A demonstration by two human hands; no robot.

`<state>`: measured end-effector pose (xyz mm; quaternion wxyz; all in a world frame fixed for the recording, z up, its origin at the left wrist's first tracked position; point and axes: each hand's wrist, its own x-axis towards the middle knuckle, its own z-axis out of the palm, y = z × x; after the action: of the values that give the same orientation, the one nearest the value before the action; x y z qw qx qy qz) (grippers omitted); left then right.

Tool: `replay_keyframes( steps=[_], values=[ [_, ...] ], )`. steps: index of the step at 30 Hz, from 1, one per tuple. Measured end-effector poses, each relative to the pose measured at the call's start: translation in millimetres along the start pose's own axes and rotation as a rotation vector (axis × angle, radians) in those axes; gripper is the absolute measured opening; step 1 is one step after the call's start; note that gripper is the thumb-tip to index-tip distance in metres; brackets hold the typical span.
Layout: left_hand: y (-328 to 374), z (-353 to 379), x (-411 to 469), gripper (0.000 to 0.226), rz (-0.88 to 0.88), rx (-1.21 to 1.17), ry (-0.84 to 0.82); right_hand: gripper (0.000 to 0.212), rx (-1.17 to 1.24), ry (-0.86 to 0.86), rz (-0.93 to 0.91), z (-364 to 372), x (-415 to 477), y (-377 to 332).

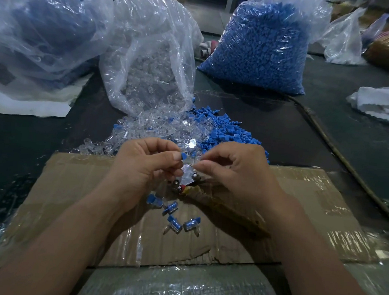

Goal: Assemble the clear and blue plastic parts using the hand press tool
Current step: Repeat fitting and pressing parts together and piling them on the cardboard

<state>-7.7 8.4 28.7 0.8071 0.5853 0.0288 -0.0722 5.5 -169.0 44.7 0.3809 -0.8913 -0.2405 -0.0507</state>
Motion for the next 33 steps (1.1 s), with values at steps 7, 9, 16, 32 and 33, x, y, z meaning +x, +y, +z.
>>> replay_keyframes(
  steps=[7, 9, 16, 32, 33],
  values=[
    [-1, -1, 3, 0.01, 0.023, -0.008, 0.044, 0.026, -0.016, 0.149, 0.136, -12, 3, 8],
    [-1, -2, 3, 0.011, 0.028, 0.001, 0.039, 0.025, -0.016, 0.167, 0.146, -12, 3, 11],
    [0, -1, 2, 0.005, 0.036, -0.007, 0.057, 0.021, 0.062, 0.138, 0.178, -17, 4, 11],
    [0, -2, 3, 0.013, 0.041, -0.019, 0.034, 0.075, -0.387, -0.544, 0.168, -13, 2, 13],
    [0, -2, 2, 0.013, 0.042, -0.022, 0.032, 0.071, -0.404, -0.531, 0.158, -12, 2, 12]
  ],
)
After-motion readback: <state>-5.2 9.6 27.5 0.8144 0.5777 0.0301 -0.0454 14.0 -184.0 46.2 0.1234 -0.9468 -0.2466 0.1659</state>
